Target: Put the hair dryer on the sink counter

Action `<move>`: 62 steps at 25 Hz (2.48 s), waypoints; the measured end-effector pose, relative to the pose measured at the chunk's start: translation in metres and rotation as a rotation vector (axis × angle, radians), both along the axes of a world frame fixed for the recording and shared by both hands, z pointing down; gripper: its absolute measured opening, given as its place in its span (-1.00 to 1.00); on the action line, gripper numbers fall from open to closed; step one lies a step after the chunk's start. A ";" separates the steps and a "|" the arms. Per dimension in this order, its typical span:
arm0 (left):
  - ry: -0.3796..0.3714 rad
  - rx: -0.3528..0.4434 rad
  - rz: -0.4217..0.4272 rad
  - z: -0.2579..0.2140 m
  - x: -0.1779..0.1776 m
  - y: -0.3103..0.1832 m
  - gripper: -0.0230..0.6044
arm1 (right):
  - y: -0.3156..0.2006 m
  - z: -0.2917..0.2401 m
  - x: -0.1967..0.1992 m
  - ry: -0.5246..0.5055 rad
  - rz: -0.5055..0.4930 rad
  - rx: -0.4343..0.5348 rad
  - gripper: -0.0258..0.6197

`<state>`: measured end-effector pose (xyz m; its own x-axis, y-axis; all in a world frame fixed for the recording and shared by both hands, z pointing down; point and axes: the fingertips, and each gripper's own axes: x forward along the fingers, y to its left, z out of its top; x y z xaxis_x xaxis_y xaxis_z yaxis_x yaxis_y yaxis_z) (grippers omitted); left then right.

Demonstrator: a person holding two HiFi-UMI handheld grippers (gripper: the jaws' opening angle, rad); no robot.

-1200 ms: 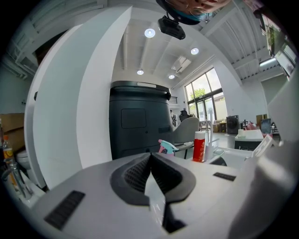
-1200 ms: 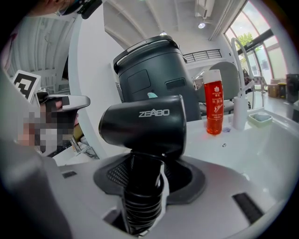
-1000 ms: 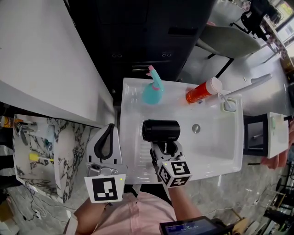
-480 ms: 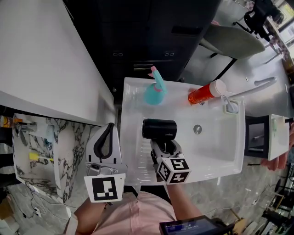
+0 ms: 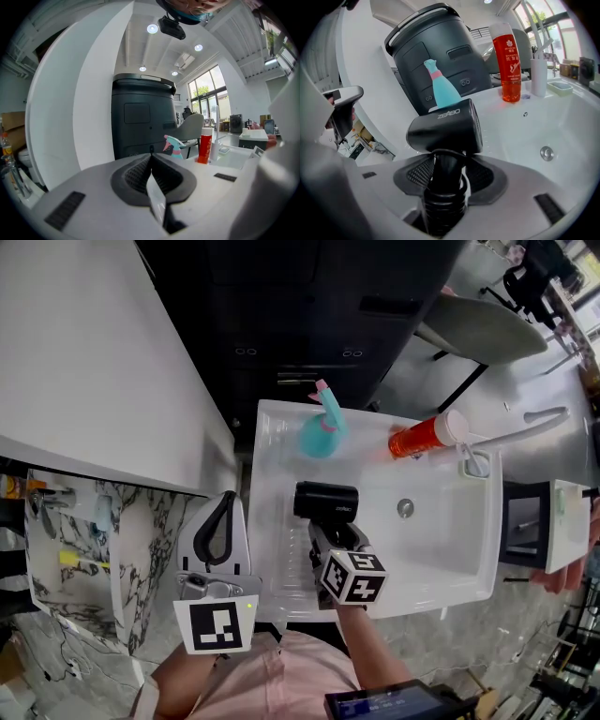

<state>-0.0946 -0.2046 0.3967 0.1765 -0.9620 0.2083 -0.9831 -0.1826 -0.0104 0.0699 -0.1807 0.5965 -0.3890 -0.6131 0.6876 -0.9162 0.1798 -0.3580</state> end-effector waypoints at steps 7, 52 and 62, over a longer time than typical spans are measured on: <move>0.009 -0.002 -0.007 0.001 -0.003 -0.003 -0.89 | -0.001 0.016 -0.003 0.016 0.001 -0.087 -0.25; 0.039 0.363 0.079 -0.174 0.016 0.031 -0.90 | -0.004 -0.305 -0.018 0.033 -0.042 0.757 -0.92; 0.040 0.410 0.111 -0.197 0.028 0.045 -0.89 | 0.013 -0.344 -0.013 0.095 -0.038 0.899 -0.92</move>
